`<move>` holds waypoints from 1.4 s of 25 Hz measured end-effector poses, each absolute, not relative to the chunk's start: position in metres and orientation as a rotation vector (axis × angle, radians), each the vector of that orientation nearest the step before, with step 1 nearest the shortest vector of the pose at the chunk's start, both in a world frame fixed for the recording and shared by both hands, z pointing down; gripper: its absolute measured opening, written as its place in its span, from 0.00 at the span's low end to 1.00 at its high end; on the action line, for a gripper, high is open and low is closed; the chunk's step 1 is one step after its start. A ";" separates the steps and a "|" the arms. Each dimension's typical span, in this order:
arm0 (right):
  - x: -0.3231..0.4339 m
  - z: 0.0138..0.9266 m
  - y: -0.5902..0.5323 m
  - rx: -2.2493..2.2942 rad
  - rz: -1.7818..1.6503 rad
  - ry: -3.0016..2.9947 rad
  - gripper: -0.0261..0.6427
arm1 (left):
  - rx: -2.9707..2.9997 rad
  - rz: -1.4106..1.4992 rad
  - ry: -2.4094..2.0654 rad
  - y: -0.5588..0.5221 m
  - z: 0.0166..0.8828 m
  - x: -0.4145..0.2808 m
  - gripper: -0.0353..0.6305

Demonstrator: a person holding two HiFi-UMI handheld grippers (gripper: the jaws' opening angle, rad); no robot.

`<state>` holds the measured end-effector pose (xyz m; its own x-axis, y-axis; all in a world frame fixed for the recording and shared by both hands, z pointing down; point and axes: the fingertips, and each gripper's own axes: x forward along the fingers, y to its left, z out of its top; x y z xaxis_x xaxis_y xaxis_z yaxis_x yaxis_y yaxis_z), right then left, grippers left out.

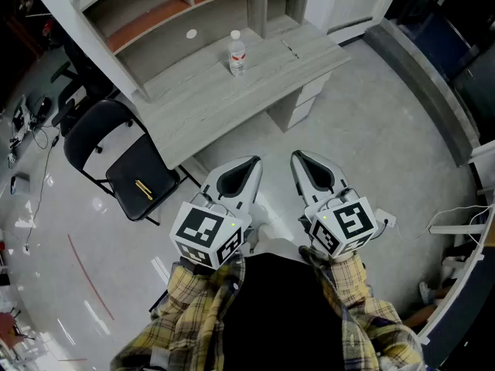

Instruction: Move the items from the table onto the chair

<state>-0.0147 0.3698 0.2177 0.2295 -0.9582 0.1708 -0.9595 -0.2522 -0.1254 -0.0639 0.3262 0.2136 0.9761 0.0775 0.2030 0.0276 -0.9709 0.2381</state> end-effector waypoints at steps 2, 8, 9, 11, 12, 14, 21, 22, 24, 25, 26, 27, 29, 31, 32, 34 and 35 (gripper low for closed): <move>-0.011 0.219 0.370 2.467 0.337 -1.917 0.06 | 2.891 0.310 0.082 0.326 0.214 -0.060 0.06; -0.002 0.221 0.373 2.476 0.328 -1.920 0.06 | 2.897 0.307 0.079 0.329 0.216 -0.051 0.06; -0.001 0.221 0.374 2.471 0.323 -1.920 0.06 | 2.899 0.306 0.077 0.330 0.216 -0.050 0.06; -0.001 0.222 0.376 2.461 0.315 -1.924 0.06 | 2.901 0.303 0.074 0.333 0.215 -0.048 0.06; -0.001 0.221 0.378 2.458 0.312 -1.928 0.06 | 2.901 0.300 0.072 0.335 0.215 -0.047 0.06; 0.000 0.221 0.381 2.454 0.311 -1.939 0.06 | 2.901 0.294 0.063 0.337 0.215 -0.045 0.06; 0.006 0.224 0.403 2.448 0.343 -1.983 0.06 | 2.890 0.284 -0.020 0.335 0.218 -0.040 0.06; 0.008 0.224 0.405 2.452 0.347 -1.986 0.06 | 2.890 0.284 -0.030 0.334 0.219 -0.038 0.06; 0.013 0.227 0.408 2.460 0.361 -1.992 0.06 | 2.888 0.289 -0.042 0.332 0.220 -0.034 0.06; 0.015 0.228 0.409 2.464 0.372 -1.998 0.06 | 2.886 0.293 -0.045 0.330 0.221 -0.032 0.06; 0.018 0.230 0.408 2.467 0.385 -2.006 0.06 | 2.883 0.300 -0.046 0.328 0.223 -0.029 0.06; 0.020 0.232 0.406 2.469 0.397 -2.015 0.06 | 2.881 0.307 -0.046 0.326 0.224 -0.026 0.06; 0.025 0.235 0.399 2.468 0.413 -2.023 0.06 | 2.880 0.321 -0.045 0.319 0.228 -0.020 0.06; 0.031 0.239 0.388 2.464 0.421 -2.027 0.06 | 2.883 0.330 -0.041 0.309 0.231 -0.011 0.06; 0.035 0.240 0.382 2.463 0.422 -2.029 0.06 | 2.884 0.332 -0.039 0.304 0.231 -0.005 0.06; 0.045 0.241 0.369 2.460 0.425 -2.032 0.06 | 2.883 0.331 -0.033 0.292 0.232 0.009 0.06; 0.051 0.241 0.362 2.459 0.426 -2.032 0.06 | 2.882 0.329 -0.030 0.285 0.231 0.016 0.06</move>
<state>0.0513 0.3621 0.2414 0.1685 -0.9737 0.1534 -0.9534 -0.2005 -0.2253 0.0163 0.2848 0.2311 0.9744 0.0067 0.2247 -0.0473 -0.9710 0.2342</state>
